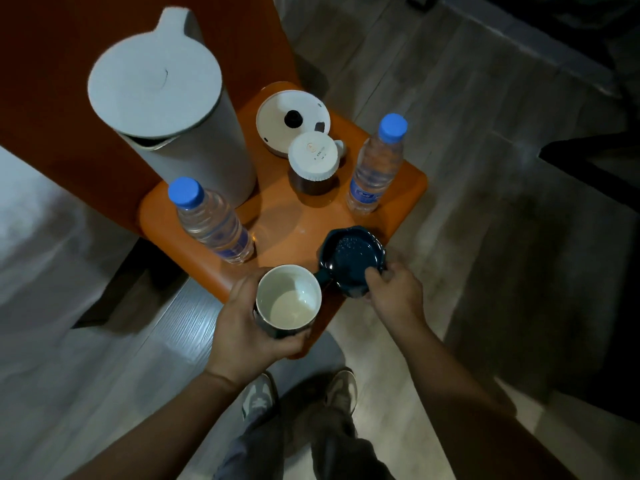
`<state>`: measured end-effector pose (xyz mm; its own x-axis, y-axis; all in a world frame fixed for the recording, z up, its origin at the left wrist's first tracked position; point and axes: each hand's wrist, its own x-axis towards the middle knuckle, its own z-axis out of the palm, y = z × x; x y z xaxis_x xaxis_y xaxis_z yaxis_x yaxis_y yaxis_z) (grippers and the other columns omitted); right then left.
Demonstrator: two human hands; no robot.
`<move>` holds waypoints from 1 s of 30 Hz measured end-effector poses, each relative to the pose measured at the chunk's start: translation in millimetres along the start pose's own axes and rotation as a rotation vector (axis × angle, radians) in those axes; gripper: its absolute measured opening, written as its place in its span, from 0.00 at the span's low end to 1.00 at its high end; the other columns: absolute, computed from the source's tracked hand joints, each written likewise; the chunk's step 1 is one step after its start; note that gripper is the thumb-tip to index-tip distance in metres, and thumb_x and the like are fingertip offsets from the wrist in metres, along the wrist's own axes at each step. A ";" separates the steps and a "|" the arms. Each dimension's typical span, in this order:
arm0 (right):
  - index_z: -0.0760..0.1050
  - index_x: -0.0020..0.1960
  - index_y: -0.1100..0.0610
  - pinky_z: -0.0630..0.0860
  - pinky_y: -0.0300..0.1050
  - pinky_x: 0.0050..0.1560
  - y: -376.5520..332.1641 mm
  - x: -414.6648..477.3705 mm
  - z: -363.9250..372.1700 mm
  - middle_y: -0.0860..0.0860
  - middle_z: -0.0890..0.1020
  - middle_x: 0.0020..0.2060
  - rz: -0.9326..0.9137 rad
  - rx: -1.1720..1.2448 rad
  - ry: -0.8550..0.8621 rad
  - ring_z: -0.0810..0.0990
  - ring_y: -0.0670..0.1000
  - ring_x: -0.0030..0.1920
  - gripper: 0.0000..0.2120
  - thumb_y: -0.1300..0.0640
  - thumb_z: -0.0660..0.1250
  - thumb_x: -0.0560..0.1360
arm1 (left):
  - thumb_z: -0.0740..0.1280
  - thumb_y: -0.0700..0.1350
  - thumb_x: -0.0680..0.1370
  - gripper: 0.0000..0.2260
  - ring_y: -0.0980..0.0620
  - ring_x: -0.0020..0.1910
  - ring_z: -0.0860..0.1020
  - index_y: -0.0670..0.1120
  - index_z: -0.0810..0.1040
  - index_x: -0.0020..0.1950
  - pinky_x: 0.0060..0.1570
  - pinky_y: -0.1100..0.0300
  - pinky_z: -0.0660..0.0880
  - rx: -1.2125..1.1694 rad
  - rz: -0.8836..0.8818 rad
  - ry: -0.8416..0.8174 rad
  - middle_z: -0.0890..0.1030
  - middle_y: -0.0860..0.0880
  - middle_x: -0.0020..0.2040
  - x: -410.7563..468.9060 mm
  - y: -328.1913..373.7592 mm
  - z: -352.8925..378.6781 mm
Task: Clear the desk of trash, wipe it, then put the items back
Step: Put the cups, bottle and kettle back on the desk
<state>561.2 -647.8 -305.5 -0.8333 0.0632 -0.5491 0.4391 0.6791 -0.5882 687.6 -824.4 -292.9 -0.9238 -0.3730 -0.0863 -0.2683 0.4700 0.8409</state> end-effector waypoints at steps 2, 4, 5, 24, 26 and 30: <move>0.75 0.47 0.59 0.81 0.56 0.46 4.7 -18.5 -15.1 0.54 0.82 0.41 0.047 0.047 0.022 0.82 0.56 0.42 0.12 0.50 0.64 0.71 | 0.79 0.54 0.57 0.35 0.61 0.55 0.75 0.57 0.70 0.61 0.50 0.74 0.70 0.015 0.018 -0.022 0.77 0.57 0.55 -3.4 17.0 -5.6; 0.75 0.43 0.57 0.81 0.58 0.44 12.1 -35.6 -31.7 0.54 0.82 0.37 0.081 0.100 0.056 0.83 0.57 0.39 0.12 0.49 0.64 0.69 | 0.82 0.52 0.56 0.36 0.60 0.55 0.75 0.55 0.71 0.61 0.50 0.76 0.69 0.020 0.029 -0.045 0.77 0.56 0.55 -6.7 36.3 -10.7; 0.75 0.43 0.57 0.81 0.59 0.44 14.9 -44.7 -40.9 0.54 0.82 0.36 0.098 0.126 0.072 0.83 0.57 0.39 0.10 0.50 0.65 0.69 | 0.83 0.50 0.56 0.36 0.60 0.55 0.75 0.53 0.72 0.61 0.50 0.75 0.69 0.022 0.040 -0.064 0.77 0.55 0.55 -8.3 46.2 -13.1; 0.75 0.50 0.61 0.78 0.41 0.35 32.4 -253.1 -293.4 0.52 0.83 0.37 0.211 0.446 0.456 0.83 0.50 0.35 0.08 0.56 0.65 0.76 | 0.73 0.61 0.55 0.29 0.67 0.52 0.75 0.61 0.70 0.54 0.48 0.75 0.69 -0.069 0.362 -0.379 0.76 0.62 0.49 -38.9 348.7 -10.2; 0.74 0.50 0.59 0.79 0.44 0.37 38.7 -268.7 -321.7 0.48 0.81 0.36 0.210 0.454 0.500 0.82 0.47 0.34 0.08 0.55 0.65 0.76 | 0.73 0.62 0.54 0.30 0.61 0.51 0.76 0.61 0.70 0.54 0.49 0.72 0.70 -0.054 0.387 -0.393 0.77 0.58 0.50 -43.5 378.3 2.8; 0.75 0.55 0.57 0.79 0.45 0.42 53.8 -293.7 -381.0 0.51 0.82 0.43 0.201 0.505 0.550 0.82 0.49 0.42 0.11 0.52 0.64 0.76 | 0.72 0.62 0.53 0.32 0.64 0.51 0.73 0.60 0.70 0.56 0.46 0.78 0.67 -0.045 0.452 -0.415 0.75 0.63 0.49 -55.5 443.1 31.1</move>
<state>701.7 -351.2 50.4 -0.7102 0.5941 -0.3777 0.5895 0.2085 -0.7804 611.5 -570.5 67.8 -0.9752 0.2018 0.0909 0.1782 0.4718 0.8635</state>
